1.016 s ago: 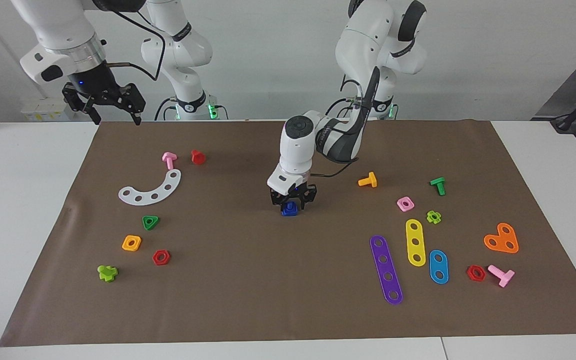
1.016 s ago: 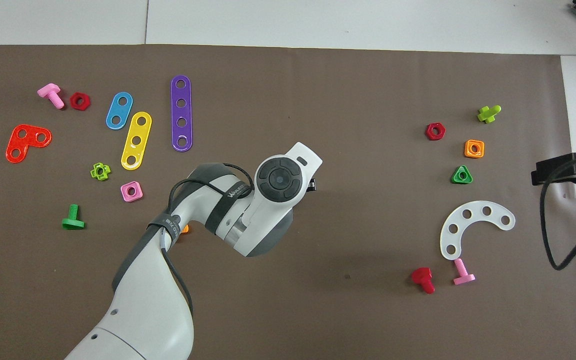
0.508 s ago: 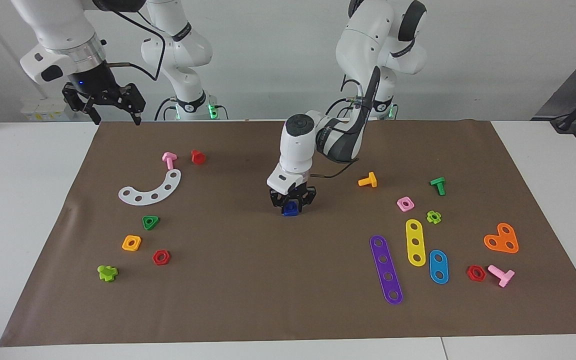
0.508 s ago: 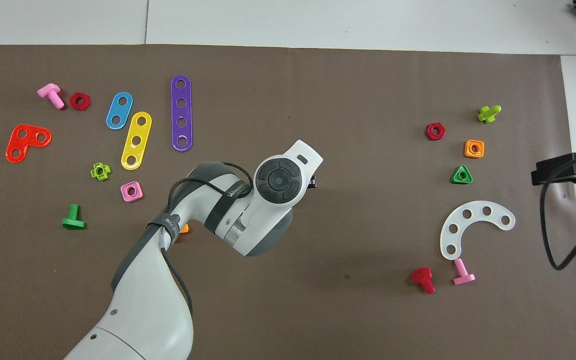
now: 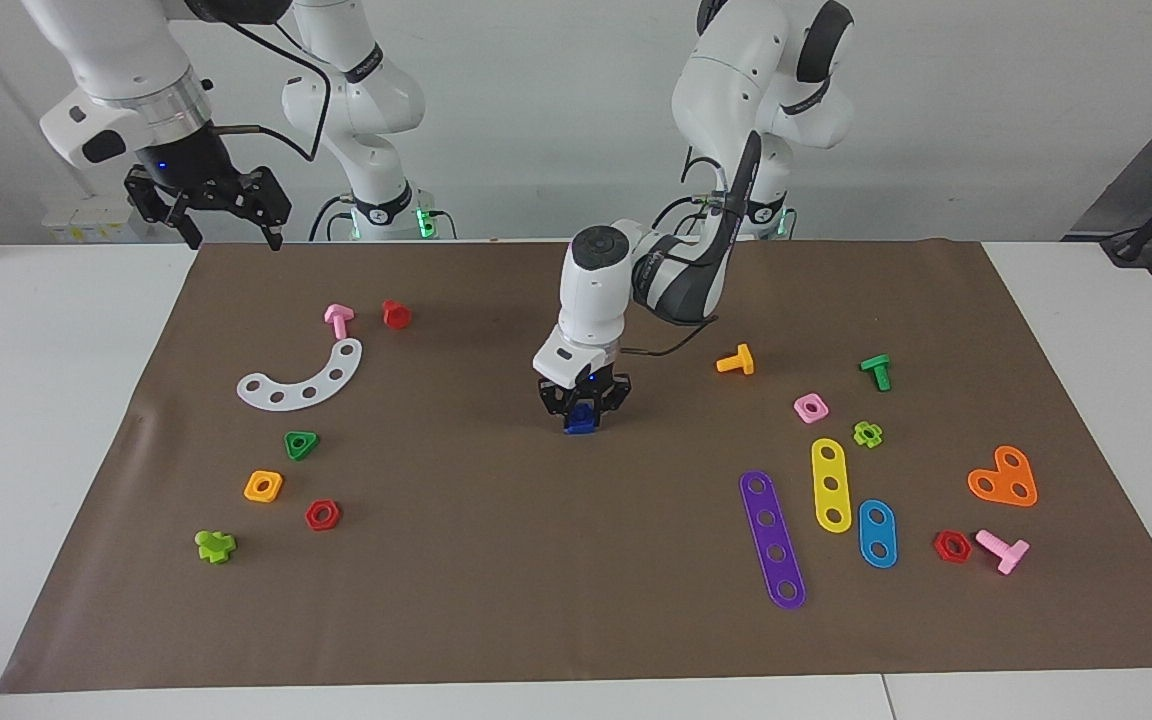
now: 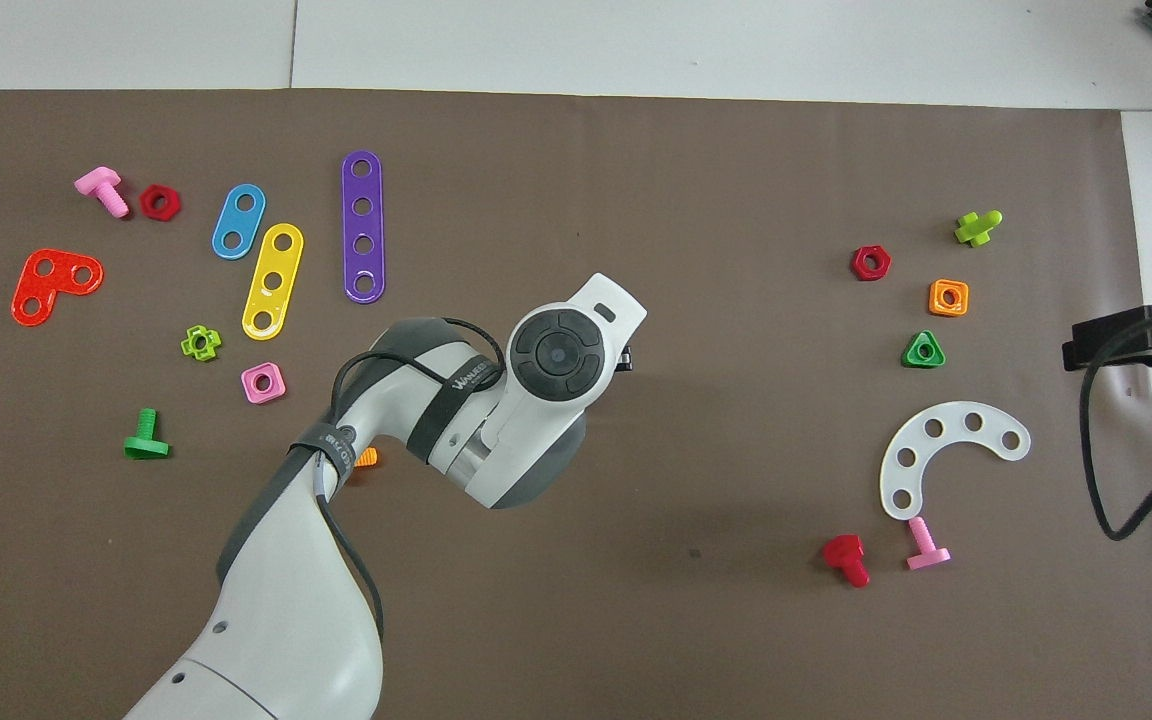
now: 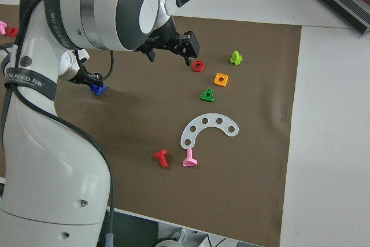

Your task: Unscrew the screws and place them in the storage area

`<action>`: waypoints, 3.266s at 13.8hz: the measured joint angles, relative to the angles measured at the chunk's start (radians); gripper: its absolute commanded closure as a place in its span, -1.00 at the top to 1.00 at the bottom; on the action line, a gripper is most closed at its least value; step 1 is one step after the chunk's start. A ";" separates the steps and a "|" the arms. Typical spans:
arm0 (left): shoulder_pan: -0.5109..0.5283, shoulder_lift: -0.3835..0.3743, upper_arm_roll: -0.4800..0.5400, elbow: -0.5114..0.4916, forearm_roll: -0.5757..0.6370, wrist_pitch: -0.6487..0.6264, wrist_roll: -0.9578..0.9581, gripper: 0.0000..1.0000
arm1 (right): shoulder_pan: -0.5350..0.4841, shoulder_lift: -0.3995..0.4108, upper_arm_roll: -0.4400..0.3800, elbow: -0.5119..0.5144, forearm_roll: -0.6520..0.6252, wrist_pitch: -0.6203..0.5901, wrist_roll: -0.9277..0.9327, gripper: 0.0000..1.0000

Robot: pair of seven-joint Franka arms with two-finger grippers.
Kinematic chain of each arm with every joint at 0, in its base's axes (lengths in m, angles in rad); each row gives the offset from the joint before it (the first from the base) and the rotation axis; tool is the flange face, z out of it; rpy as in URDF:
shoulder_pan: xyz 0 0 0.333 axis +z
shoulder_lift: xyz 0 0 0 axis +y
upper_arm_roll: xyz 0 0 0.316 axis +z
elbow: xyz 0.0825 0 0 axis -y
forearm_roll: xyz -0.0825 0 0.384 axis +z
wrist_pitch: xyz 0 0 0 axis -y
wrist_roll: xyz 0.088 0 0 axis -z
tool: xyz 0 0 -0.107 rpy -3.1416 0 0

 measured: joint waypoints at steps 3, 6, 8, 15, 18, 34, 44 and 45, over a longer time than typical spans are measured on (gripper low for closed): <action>0.000 -0.012 0.000 0.044 0.000 -0.082 0.000 -0.85 | 0.000 0.000 0.000 0.000 0.000 0.000 0.000 1.00; 0.000 -0.039 0.000 0.055 0.001 -0.108 -0.001 -0.84 | 0.000 0.000 0.000 0.000 0.000 0.000 0.000 1.00; 0.002 -0.070 0.006 0.055 0.002 -0.147 -0.003 -0.81 | 0.000 0.000 0.000 0.000 0.000 0.000 0.000 1.00; 0.141 -0.151 0.021 -0.040 0.007 -0.155 0.143 -0.77 | 0.000 0.000 0.000 0.000 0.000 0.000 0.000 1.00; 0.227 -0.164 0.022 -0.151 0.008 0.005 0.259 -0.77 | 0.000 0.000 0.000 0.000 0.000 0.000 0.000 1.00; 0.402 -0.222 0.022 -0.397 0.008 0.182 0.585 1.00 | 0.276 0.116 0.023 -0.027 0.008 0.230 0.284 1.00; 0.500 -0.425 0.025 -0.294 0.008 -0.111 0.740 1.00 | 0.537 0.417 0.026 -0.019 0.008 0.573 0.579 1.00; 0.518 -0.437 0.026 -0.243 0.008 -0.190 0.762 1.00 | 0.546 0.438 0.026 -0.023 0.008 0.604 0.582 1.00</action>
